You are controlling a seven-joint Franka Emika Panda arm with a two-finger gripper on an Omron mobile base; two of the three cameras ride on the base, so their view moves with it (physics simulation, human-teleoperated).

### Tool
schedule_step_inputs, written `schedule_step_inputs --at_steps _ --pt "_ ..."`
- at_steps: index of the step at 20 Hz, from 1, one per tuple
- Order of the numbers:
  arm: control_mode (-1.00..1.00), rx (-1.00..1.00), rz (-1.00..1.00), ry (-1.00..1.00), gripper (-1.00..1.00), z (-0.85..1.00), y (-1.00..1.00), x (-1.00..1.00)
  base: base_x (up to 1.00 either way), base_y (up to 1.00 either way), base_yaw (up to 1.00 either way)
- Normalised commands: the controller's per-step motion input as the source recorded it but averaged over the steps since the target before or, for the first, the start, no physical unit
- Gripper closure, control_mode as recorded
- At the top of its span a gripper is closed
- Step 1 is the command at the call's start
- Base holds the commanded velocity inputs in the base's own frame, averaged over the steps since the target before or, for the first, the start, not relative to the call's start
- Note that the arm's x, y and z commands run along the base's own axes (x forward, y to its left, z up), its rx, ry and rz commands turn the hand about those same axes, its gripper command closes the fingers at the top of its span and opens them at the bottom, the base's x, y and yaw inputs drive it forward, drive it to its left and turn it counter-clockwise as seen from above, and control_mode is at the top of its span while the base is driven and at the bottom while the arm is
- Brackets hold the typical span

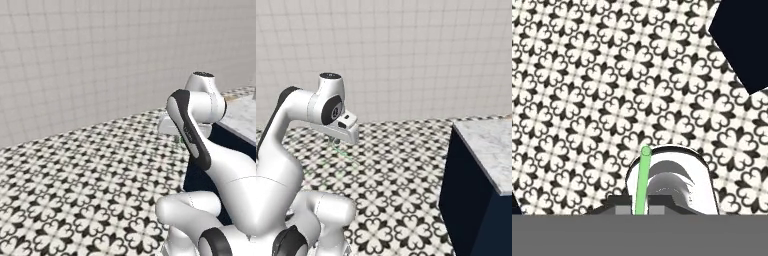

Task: Take a straw from the drawer in front and place it inside the glass cup on the dining counter.

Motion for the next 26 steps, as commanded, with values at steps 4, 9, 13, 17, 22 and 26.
schedule_step_inputs --at_steps 4,9,13,17,22,26 --pt "1.00 0.00 0.00 0.00 1.00 0.00 0.00 0.00 0.99 0.35 -0.49" --pt "1.00 0.00 0.00 0.00 1.00 0.00 0.00 0.00 0.81 0.51 -0.48" --pt "1.00 0.00 0.00 0.00 1.00 0.00 0.00 0.00 0.71 0.69 -0.48" --pt "1.00 0.00 0.00 0.00 1.00 0.00 0.00 0.00 0.60 0.74 -0.49" --pt "1.00 0.00 0.00 0.00 1.00 0.00 0.00 0.00 0.56 0.76 -0.50" --pt "1.00 0.00 0.00 0.00 1.00 0.00 0.00 0.00 0.56 0.74 -0.50"
